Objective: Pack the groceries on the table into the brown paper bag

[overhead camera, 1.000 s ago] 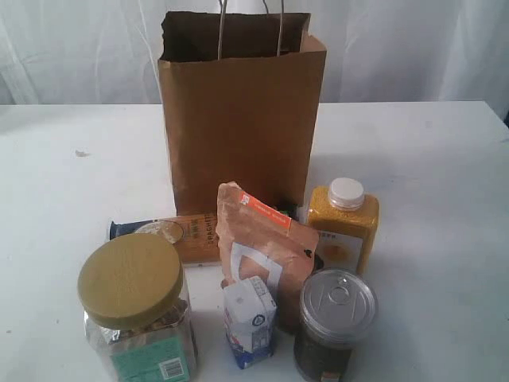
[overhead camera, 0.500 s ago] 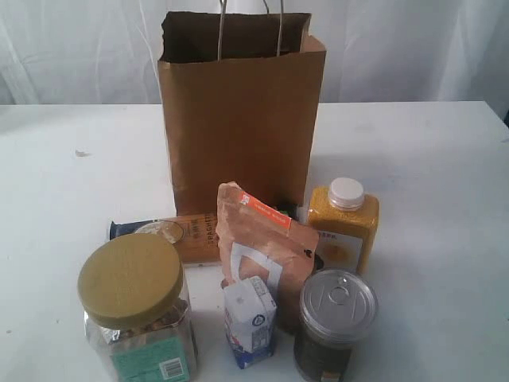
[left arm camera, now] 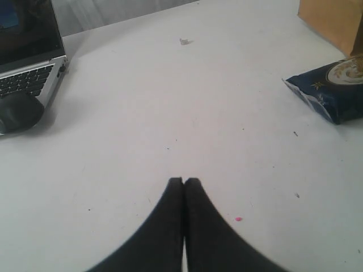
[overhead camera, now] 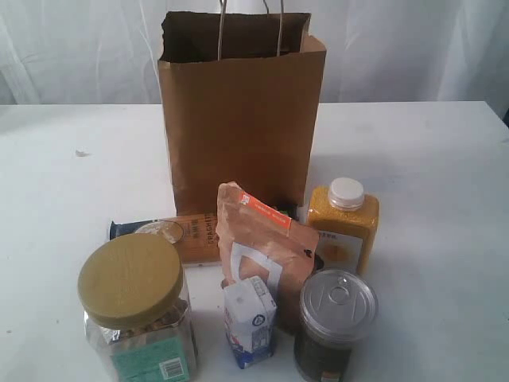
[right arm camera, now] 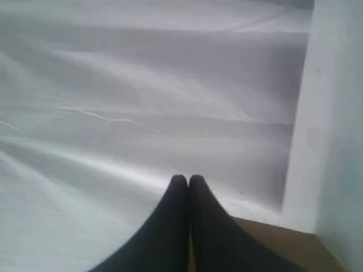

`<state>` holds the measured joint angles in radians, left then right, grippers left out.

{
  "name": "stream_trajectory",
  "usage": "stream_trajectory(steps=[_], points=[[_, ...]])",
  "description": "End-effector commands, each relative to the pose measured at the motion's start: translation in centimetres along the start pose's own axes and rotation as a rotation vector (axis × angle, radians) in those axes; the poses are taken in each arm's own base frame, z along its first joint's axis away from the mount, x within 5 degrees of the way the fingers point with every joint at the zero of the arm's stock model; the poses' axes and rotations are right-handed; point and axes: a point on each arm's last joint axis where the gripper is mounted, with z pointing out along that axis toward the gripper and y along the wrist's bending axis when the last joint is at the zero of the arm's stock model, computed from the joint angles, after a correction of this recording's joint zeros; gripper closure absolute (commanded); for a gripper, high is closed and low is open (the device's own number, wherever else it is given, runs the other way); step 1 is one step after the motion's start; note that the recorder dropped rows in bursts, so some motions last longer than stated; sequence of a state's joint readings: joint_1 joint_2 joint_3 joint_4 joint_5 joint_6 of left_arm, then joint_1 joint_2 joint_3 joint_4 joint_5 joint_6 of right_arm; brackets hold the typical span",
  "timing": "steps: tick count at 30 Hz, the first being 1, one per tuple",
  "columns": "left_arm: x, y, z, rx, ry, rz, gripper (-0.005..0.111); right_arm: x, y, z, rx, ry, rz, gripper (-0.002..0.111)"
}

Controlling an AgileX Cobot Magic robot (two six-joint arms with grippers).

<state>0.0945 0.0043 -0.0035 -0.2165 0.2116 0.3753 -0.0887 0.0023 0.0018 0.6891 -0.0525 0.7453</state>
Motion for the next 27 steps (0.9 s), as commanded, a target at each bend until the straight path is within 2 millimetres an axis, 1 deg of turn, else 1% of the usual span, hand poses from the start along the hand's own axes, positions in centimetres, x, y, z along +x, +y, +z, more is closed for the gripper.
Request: stream_trajectory(steps=[1,2,3,4,5,6,9,10,11,13,15,16,17,18,19,20,21,22,24,25,27], points=[[0.1,0.0,0.0,-0.002,-0.003,-0.003,0.107,-1.6,1.5,-0.3,-0.167,-0.177,0.049,0.108],[0.1,0.0,0.0,-0.002,-0.003,-0.003,0.107,-2.2,2.0,-0.5,-0.244,-0.227,0.173,0.108],[0.1,0.0,0.0,-0.002,-0.003,-0.003,0.107,-2.5,3.0,-0.8,-0.333,-0.232,0.314,0.108],[0.1,0.0,0.0,-0.002,-0.003,-0.003,0.107,-3.0,5.0,-1.4,-0.499,-0.233,0.4,0.108],[0.1,0.0,0.0,-0.002,-0.003,-0.003,0.107,-3.2,6.6,-2.1,-0.629,-0.232,0.383,0.108],[0.1,0.0,0.0,-0.002,-0.003,-0.003,0.107,-3.4,8.1,-3.0,-0.765,-0.243,0.341,0.108],[0.1,0.0,0.0,-0.002,-0.003,-0.003,0.107,-3.5,12.5,-5.8,-1.077,-0.288,0.159,0.108],[0.1,0.0,0.0,-0.002,-0.003,-0.003,0.107,-3.5,13.9,-6.7,-1.141,-0.308,0.094,0.108],[0.1,0.0,0.0,-0.002,-0.003,-0.003,0.107,-3.3,15.2,-7.4,-1.182,-0.331,-0.013,0.108],[0.1,0.0,0.0,-0.002,-0.003,-0.003,0.107,-2.7,17.4,-8.4,-1.191,-0.41,-0.297,0.108],[0.1,0.0,0.0,-0.002,-0.003,-0.003,0.107,-1.5,19.4,-8.9,-1.125,-0.486,-0.738,0.108],[0.1,0.0,0.0,-0.002,-0.003,-0.003,0.107,-0.8,19.9,-8.9,-1.072,-0.505,-0.972,0.108],[0.1,0.0,0.0,-0.002,-0.003,-0.003,0.107,-0.4,20.2,-8.6,-0.978,-0.523,-1.228,0.108],[0.1,0.0,0.0,-0.002,-0.003,-0.003,0.107,-0.2,20.1,-8.1,-0.876,-0.525,-1.445,0.108],[0.1,0.0,0.0,-0.002,-0.003,-0.003,0.107,-0.2,19.8,-7.7,-0.792,-0.517,-1.575,0.108],[0.1,0.0,0.0,-0.002,-0.003,-0.003,0.107,-0.4,19.3,-6.7,-0.676,-0.497,-1.69,0.108],[0.1,0.0,0.0,-0.002,-0.003,-0.003,0.107,-0.9,18.5,-5.3,-0.533,-0.458,-1.747,0.108],[0.1,0.0,0.0,-0.002,-0.003,-0.003,0.107,-1.6,17.5,-4.2,-0.389,-0.424,-1.755,0.108],[0.1,0.0,0.0,-0.002,-0.003,-0.003,0.107,-3.2,15.1,-1.9,-0.052,-0.338,-1.729,0.108],[0.1,0.0,0.0,-0.002,-0.003,-0.003,0.107,-3.9,14.0,-1.1,0.093,-0.298,-1.711,0.108],[0.1,0.0,0.0,-0.002,-0.003,-0.003,0.107,-5.0,11.2,-0.5,0.391,-0.182,-1.558,0.108]])
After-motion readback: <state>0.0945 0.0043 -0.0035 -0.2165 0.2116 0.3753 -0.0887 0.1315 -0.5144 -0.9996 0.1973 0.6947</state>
